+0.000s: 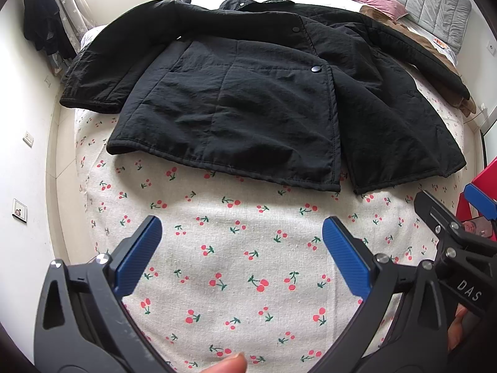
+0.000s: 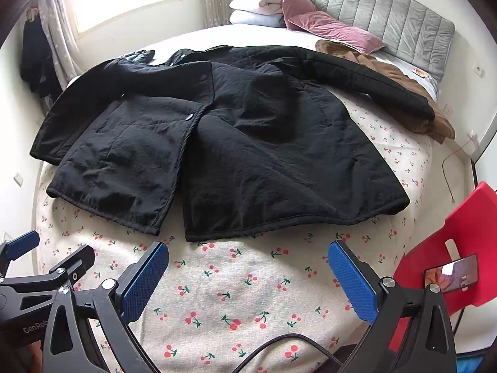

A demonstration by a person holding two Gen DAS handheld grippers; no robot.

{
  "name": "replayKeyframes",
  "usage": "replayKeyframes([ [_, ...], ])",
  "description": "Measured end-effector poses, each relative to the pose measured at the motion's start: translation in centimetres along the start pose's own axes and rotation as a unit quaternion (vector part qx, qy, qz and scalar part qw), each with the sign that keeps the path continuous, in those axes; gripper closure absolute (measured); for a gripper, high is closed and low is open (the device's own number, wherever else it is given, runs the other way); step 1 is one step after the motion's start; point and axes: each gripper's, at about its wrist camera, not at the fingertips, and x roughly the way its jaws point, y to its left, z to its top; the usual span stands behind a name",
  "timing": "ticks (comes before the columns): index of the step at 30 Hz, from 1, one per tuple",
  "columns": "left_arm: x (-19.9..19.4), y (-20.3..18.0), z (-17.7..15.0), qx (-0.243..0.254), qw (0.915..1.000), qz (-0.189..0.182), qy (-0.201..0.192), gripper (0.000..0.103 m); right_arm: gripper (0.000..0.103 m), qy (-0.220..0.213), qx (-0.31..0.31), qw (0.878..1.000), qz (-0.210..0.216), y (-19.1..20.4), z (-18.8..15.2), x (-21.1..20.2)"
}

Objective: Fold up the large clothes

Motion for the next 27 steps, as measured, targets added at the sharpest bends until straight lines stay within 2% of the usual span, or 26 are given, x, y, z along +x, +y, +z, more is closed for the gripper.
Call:
replayKeyframes([
  [27,-0.24,-0.14,0.0,0.001,1.0,0.0,0.0,0.0,0.0,0.001,0.001,1.0,-0.002,-0.04,0.04,-0.12],
])
